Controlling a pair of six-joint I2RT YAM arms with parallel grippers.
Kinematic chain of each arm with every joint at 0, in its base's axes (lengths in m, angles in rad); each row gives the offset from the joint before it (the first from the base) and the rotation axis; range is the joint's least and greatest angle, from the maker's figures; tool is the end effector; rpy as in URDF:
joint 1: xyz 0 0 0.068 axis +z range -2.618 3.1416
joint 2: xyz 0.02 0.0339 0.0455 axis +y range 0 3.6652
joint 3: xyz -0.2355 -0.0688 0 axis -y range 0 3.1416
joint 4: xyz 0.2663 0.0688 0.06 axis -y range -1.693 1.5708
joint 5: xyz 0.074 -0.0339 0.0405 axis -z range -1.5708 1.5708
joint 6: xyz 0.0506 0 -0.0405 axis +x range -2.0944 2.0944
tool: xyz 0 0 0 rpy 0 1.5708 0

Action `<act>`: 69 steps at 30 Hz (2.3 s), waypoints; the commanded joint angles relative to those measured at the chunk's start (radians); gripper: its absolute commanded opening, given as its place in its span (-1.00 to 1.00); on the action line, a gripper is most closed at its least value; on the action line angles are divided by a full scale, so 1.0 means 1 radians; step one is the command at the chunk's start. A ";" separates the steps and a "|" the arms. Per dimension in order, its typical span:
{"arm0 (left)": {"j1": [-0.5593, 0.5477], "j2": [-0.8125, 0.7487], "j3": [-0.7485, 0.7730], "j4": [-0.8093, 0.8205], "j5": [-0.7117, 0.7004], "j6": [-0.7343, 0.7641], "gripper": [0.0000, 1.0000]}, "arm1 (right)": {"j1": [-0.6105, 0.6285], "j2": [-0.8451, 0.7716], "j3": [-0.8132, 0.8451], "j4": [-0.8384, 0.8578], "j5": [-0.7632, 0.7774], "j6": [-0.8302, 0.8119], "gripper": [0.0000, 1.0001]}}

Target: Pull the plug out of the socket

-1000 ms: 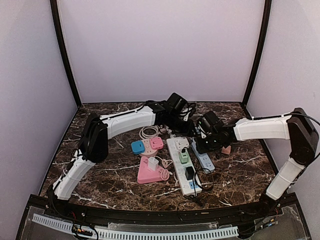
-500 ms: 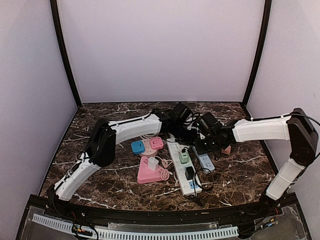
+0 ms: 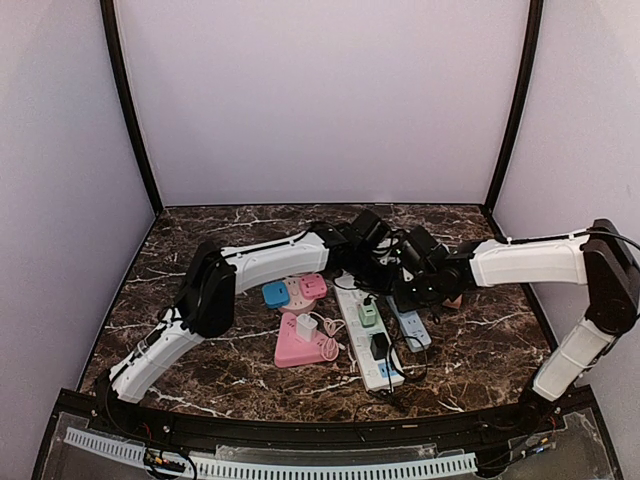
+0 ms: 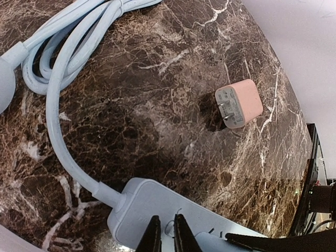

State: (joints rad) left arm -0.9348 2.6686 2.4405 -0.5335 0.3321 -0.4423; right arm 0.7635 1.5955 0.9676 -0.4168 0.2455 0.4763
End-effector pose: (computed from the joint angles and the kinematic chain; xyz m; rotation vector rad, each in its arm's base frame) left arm 0.3376 -0.4851 0.1349 0.7928 2.4093 -1.0158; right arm 0.2530 0.2251 0.1346 -0.2834 2.5569 0.1441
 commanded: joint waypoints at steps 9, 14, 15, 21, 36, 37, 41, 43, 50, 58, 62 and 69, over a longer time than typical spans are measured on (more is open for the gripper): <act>-0.033 0.074 -0.003 -0.176 -0.097 0.060 -0.81 | 0.008 -0.153 -0.053 0.121 0.039 0.054 -0.87; -0.042 0.083 -0.003 -0.192 -0.106 0.068 -0.81 | 0.008 -0.151 -0.064 0.139 0.039 0.058 -0.87; -0.043 0.085 -0.003 -0.195 -0.110 0.069 -0.81 | 0.007 -0.149 -0.065 0.140 0.043 0.059 -0.87; -0.048 0.083 -0.001 -0.203 -0.106 0.068 -0.81 | 0.008 -0.141 -0.089 0.154 0.042 0.081 -0.88; 0.025 -0.116 0.066 -0.094 0.019 -0.051 -0.65 | 0.002 -0.217 -0.092 0.128 0.101 0.052 -0.88; 0.030 -0.126 0.067 -0.090 0.024 -0.058 -0.64 | 0.001 -0.221 -0.089 0.126 0.106 0.047 -0.88; 0.072 -0.173 0.065 -0.092 0.038 -0.114 -0.55 | -0.029 -0.246 -0.068 0.132 0.099 0.022 -0.87; 0.085 -0.186 0.065 -0.098 0.058 -0.135 -0.50 | -0.051 -0.261 -0.062 0.145 0.074 0.006 -0.87; 0.093 -0.191 0.044 -0.069 0.133 -0.200 -0.29 | -0.104 -0.277 -0.030 0.179 -0.021 -0.042 -0.87; 0.093 -0.176 0.011 -0.006 0.208 -0.245 -0.05 | -0.109 -0.260 0.001 0.213 -0.092 -0.041 -0.88; 0.093 -0.172 -0.020 0.013 0.224 -0.289 -0.05 | -0.107 -0.249 0.008 0.236 -0.107 -0.032 -0.88; 0.094 -0.164 -0.091 0.083 0.248 -0.397 -0.05 | -0.103 -0.238 0.011 0.266 -0.106 -0.032 -0.89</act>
State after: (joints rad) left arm -0.8417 2.5317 2.4001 -0.5053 0.5446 -0.7631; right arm 0.6567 1.3563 0.9329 -0.2722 0.1486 0.4500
